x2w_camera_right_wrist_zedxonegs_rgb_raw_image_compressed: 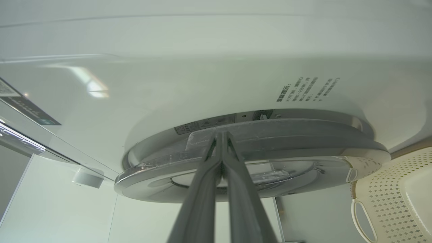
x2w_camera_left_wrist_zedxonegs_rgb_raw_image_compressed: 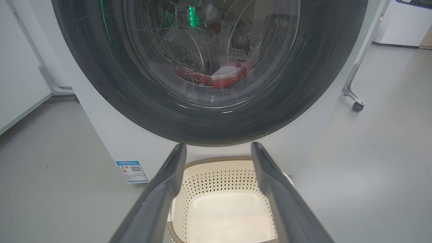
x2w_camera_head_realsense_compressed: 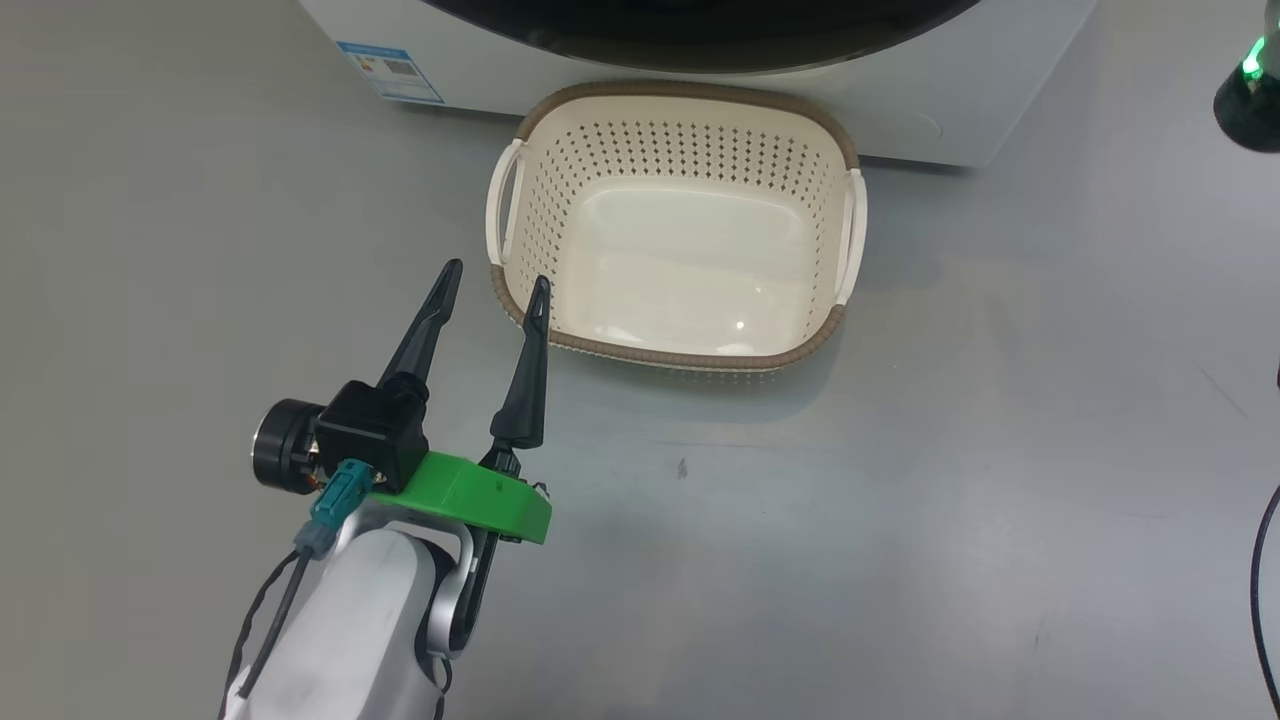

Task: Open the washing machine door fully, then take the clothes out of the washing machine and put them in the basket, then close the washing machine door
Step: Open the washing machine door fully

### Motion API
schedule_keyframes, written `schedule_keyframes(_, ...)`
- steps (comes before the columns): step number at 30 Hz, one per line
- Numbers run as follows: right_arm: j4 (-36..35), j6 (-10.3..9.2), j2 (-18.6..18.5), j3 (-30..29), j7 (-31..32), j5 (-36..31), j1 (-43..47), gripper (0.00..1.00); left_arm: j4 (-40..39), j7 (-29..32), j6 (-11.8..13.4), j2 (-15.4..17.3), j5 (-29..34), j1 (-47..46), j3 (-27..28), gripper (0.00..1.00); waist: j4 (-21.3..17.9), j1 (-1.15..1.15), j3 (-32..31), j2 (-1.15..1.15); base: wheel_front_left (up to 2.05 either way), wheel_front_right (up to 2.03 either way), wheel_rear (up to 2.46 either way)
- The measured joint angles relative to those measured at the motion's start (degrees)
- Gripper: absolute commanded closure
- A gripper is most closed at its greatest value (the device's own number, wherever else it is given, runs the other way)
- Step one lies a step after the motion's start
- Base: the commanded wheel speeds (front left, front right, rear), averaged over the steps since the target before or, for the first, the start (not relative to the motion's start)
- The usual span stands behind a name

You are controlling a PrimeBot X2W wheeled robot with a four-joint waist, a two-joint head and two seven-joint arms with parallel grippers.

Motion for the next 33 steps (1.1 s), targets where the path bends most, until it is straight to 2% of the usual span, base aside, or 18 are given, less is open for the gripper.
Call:
schedule_keyframes(13,3.13,-0.99,-2.87,3.0,3.69,-2.07,-8.04,1.0,-1.48,0.0,0.0,-0.07,-2.13,-0.92,-2.82,0.0,3.25,0.0,3.31,0.0,0.0,0.0,0.0)
schedule_keyframes(33,8.01,-1.49,-5.73,5.82,9.15,-2.88,-13.53,1.0,-2.38,-0.01,0.48,-0.12,-3.07,-2.49,-4.6,0.0,5.85,0.0,5.66,0.0,0.0,0.0,0.0)
